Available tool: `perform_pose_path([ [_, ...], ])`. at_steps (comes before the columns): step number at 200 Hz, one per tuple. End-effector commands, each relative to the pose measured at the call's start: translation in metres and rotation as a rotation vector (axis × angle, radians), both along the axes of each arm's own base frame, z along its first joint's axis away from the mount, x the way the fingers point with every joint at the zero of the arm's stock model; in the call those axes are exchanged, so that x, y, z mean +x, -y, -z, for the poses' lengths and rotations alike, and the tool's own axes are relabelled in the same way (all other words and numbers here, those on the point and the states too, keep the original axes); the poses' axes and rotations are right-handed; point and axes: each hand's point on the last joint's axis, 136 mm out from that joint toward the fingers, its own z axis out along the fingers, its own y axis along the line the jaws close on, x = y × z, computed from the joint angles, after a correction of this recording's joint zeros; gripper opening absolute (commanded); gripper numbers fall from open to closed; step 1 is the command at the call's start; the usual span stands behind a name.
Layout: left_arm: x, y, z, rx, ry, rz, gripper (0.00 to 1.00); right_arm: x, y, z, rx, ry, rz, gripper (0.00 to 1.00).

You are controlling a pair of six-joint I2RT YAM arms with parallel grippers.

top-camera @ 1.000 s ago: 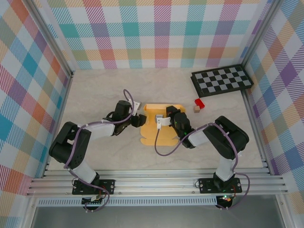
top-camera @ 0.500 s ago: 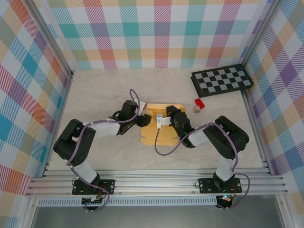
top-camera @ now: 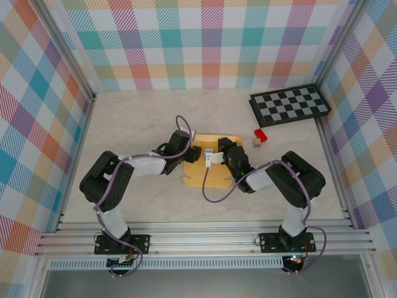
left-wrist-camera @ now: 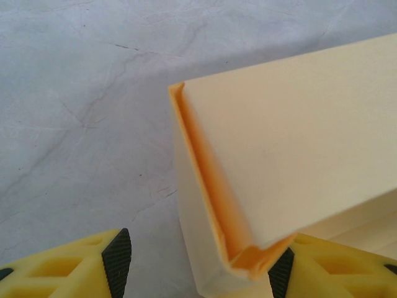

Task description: Fold the paper box

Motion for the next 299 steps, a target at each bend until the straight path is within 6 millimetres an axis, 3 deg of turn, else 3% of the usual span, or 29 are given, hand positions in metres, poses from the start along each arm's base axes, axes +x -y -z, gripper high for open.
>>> perform_pose_path([
  [1, 0.013, 0.003, -0.009, -0.01, 0.039, -0.055, 0.61, -0.002, -0.005, 0.004, -0.001, -0.026, -0.016, 0.0],
  [26, 0.018, 0.006, -0.005, -0.006, 0.026, -0.072, 0.55, -0.002, -0.005, 0.004, 0.002, -0.029, -0.013, 0.0],
  [60, 0.019, 0.001, 0.006, 0.061, 0.018, -0.117, 0.27, -0.002, -0.004, 0.004, 0.006, -0.034, -0.01, 0.0],
  [95, 0.016, -0.019, 0.019, 0.15, 0.016, -0.18, 0.0, -0.002, -0.003, 0.004, 0.01, -0.043, -0.005, 0.0],
  [122, 0.016, -0.043, 0.026, 0.256, 0.021, -0.265, 0.0, 0.0, -0.001, 0.002, 0.013, -0.036, 0.015, 0.0],
  [157, 0.013, -0.045, 0.038, 0.293, 0.03, -0.241, 0.0, 0.001, -0.001, -0.001, 0.03, -0.044, 0.021, 0.0],
  [174, 0.01, -0.045, 0.038, 0.283, 0.045, -0.226, 0.0, 0.001, -0.001, -0.015, 0.113, -0.051, 0.034, 0.0],
  [197, 0.008, -0.046, 0.037, 0.279, 0.069, -0.208, 0.0, -0.005, -0.001, -0.028, 0.235, -0.165, 0.038, 0.1],
  [218, 0.006, -0.048, 0.036, 0.279, 0.082, -0.208, 0.0, -0.017, -0.001, -0.05, 0.354, -0.236, 0.013, 0.15],
  [266, 0.005, -0.05, 0.037, 0.278, 0.096, -0.212, 0.0, -0.052, 0.001, -0.071, 0.469, -0.44, -0.043, 0.23],
  [299, 0.004, -0.051, 0.037, 0.273, 0.1, -0.209, 0.0, -0.038, 0.013, -0.107, 0.717, -0.612, 0.053, 0.24],
])
